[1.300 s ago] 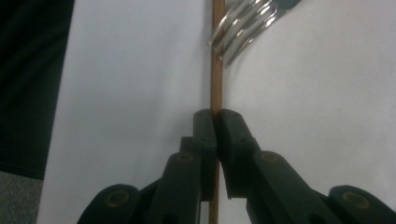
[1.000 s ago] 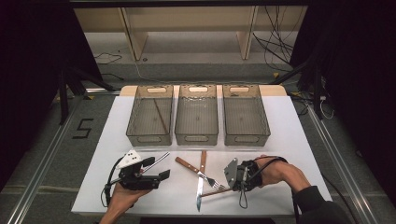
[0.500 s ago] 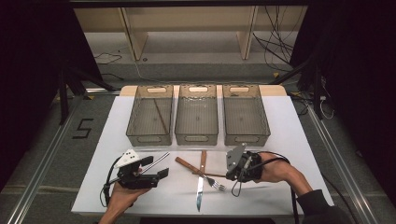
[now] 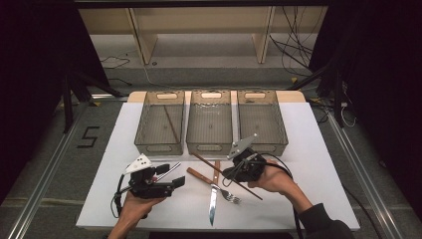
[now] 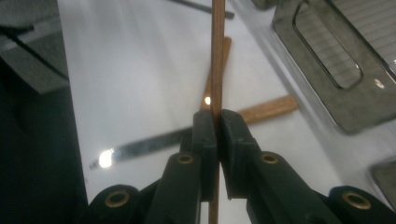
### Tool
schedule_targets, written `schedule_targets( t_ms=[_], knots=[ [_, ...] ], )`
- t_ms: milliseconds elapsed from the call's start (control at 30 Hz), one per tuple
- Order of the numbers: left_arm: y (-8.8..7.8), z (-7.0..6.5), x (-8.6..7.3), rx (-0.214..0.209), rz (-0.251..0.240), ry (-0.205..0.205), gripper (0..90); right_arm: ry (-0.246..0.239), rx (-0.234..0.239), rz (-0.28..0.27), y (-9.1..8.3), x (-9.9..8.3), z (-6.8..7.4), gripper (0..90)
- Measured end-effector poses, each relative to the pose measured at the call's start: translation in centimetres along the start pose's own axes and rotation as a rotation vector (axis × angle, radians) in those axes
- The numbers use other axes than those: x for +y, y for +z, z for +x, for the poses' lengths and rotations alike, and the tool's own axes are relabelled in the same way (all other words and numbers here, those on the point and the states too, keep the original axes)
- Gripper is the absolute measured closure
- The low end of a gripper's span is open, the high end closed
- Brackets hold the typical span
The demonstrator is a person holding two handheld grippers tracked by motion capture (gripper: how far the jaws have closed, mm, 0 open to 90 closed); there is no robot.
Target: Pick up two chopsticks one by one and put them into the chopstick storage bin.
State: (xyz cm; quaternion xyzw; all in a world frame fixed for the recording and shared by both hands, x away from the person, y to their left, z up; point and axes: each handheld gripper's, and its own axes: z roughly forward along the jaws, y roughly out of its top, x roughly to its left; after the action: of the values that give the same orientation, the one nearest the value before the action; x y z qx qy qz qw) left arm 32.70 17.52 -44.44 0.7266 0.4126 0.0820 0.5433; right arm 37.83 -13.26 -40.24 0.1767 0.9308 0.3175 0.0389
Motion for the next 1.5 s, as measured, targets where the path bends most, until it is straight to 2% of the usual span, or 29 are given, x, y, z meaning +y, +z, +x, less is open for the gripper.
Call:
schedule_targets(
  t_ms=[200,433,633,767,967,1200,1400,1500],
  knots=[
    [1.2,-1.1,1.9,-0.044,0.003,0.001,19.0,0.099,0.021,-0.045,0.3,1.1,0.5,85.8],
    [2.3,-1.8,3.4,-0.087,0.0,-0.037,26.4,0.16,0.037,-0.084,0.0,2.1,0.7,85.7],
    [3.1,-2.0,4.4,-0.128,-0.011,-0.087,37.2,0.171,0.045,-0.112,0.1,2.6,1.0,85.7],
    [3.6,-2.1,4.9,-0.151,-0.014,-0.103,45.6,0.179,0.054,-0.136,0.0,2.8,1.2,85.7],
    [4.0,-2.0,5.1,-0.192,-0.017,-0.139,58.0,0.183,0.049,-0.156,-0.2,2.8,1.2,85.7],
    [3.9,-1.8,5.2,-0.214,-0.035,-0.163,74.2,0.177,0.054,-0.169,-0.2,2.9,1.4,85.7],
    [3.8,-1.3,5.3,-0.288,-0.045,-0.218,81.9,0.163,0.055,-0.191,-0.1,2.9,1.5,85.7],
    [3.6,-1.4,5.5,-0.3,-0.048,-0.218,83.5,0.166,0.062,-0.199,-0.2,3.0,1.6,85.6]
  ],
)
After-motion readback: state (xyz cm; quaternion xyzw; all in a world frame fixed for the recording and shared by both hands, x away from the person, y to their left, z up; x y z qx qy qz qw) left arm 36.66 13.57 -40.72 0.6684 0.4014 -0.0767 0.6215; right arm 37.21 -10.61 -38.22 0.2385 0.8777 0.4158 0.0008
